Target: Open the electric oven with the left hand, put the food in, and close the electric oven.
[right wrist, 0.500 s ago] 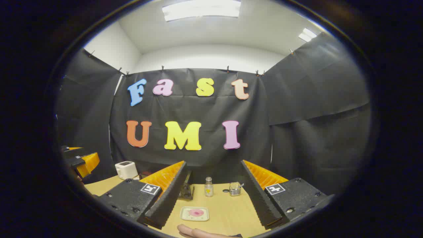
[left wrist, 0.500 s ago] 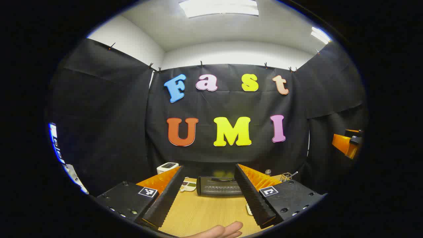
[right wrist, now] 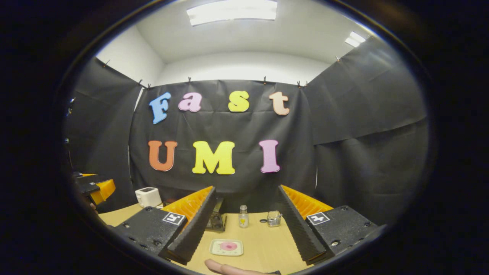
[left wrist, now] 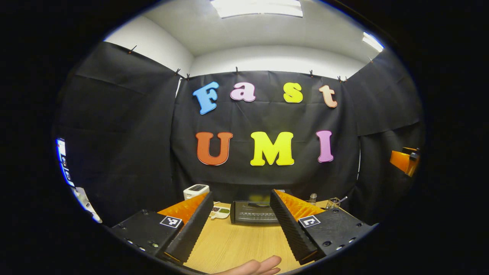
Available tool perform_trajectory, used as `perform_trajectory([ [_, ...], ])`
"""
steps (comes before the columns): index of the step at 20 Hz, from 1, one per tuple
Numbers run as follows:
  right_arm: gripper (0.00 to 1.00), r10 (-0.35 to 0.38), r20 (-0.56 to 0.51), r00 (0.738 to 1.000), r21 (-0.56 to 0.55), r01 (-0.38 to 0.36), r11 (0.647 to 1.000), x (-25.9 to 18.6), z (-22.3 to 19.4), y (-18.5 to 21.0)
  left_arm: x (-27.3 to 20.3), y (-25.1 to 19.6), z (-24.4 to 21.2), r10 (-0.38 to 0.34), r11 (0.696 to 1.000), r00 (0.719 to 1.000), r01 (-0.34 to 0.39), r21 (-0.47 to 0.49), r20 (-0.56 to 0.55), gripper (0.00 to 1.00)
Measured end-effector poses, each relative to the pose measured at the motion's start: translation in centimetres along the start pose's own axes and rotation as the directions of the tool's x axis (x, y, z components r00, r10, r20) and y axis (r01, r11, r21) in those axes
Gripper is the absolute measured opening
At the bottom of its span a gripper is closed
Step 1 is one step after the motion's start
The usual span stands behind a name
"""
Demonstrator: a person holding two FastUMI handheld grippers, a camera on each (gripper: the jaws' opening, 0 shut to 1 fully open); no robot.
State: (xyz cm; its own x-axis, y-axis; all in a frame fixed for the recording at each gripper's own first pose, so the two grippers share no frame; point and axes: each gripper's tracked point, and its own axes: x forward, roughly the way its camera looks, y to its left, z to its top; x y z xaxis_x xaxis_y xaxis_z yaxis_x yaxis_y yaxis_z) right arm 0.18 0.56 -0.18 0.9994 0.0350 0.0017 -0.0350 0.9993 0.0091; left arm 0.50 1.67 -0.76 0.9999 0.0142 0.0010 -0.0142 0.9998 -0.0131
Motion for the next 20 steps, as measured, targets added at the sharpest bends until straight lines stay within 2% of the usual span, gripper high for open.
perform_trajectory([
  [10, 1.0, 0.051, 0.03, 0.998, 0.012, -0.052, 0.999, 4.4, -0.9, 1.7, 3.5, 1.5, -1.3, 0.024, 0.999, 0.999, -0.024, 0.021, 0.032, 0.95],
  [15, 1.0, 0.05, 0.009, 0.999, 0.001, -0.05, 0.999, 7.0, -2.4, 2.1, 8.7, 0.4, -2.7, -0.008, 1.0, 1.0, 0.007, 0.017, 0.005, 0.95],
  [20, 1.0, 0.036, -0.016, 0.999, -0.004, -0.036, 0.999, 8.9, -3.9, 0.2, 16.1, -3.0, -6.8, -0.078, 0.997, 0.992, 0.078, -0.002, -0.102, 0.95],
])
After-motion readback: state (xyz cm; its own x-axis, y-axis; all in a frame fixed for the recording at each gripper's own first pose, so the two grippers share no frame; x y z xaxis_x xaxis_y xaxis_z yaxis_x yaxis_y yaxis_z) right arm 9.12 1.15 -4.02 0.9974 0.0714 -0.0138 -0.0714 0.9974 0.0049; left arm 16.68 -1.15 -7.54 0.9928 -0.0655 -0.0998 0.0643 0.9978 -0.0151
